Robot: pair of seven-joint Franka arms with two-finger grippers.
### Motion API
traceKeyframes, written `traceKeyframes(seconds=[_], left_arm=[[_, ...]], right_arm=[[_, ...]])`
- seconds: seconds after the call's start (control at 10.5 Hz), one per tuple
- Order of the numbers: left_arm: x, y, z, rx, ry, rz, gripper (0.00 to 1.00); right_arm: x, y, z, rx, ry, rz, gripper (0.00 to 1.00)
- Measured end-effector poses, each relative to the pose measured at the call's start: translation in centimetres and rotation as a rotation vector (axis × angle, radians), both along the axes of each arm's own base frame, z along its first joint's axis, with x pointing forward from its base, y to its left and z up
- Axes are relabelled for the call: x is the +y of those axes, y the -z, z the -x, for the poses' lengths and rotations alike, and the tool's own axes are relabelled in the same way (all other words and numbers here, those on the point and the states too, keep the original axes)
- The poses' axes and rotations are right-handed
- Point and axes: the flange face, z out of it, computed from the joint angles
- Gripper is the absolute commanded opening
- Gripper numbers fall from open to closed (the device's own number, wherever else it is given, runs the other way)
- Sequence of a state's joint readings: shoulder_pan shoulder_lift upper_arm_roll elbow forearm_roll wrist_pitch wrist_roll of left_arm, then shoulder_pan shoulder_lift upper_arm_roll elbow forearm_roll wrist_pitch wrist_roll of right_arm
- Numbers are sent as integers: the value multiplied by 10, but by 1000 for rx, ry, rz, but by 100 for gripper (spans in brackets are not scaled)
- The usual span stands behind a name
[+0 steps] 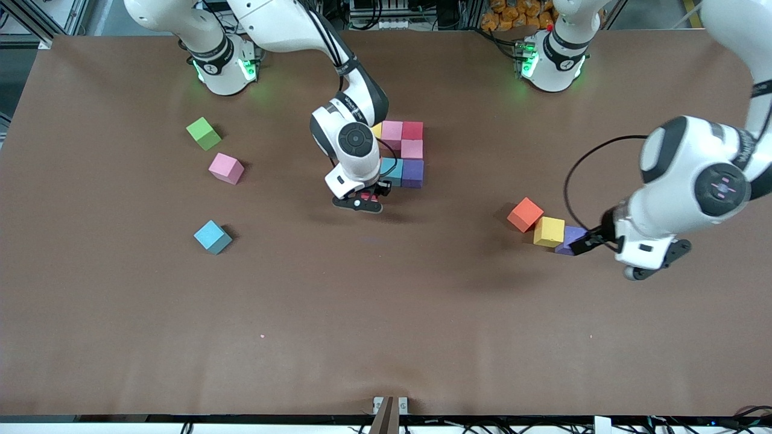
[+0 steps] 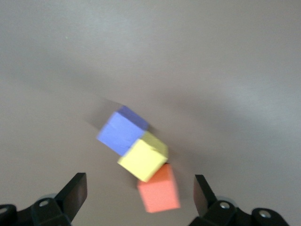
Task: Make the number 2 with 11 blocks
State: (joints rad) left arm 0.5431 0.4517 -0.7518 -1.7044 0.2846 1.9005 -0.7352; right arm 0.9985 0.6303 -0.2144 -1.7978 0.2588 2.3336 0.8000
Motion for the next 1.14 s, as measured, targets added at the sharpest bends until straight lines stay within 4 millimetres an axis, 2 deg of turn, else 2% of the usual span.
traceKeyframes(seconds=[0.1, 0.29, 0.48, 0.86, 1.14], left_arm=[[5, 16, 6, 32, 29, 5, 100], [-7, 45, 24, 98, 61, 0, 100], [-13, 63, 38, 130, 74, -6, 100], [-34, 63, 60, 81, -17, 31, 100], [-70, 64, 77, 71, -113, 2, 100]], right_arm=[[0, 0, 0, 0, -1, 0, 37], [2, 0, 2, 1, -5, 1, 47], [5, 0, 5, 1, -12, 1, 47], [9, 0, 10, -1, -26, 5, 42], [9, 0, 10, -1, -28, 6, 41]])
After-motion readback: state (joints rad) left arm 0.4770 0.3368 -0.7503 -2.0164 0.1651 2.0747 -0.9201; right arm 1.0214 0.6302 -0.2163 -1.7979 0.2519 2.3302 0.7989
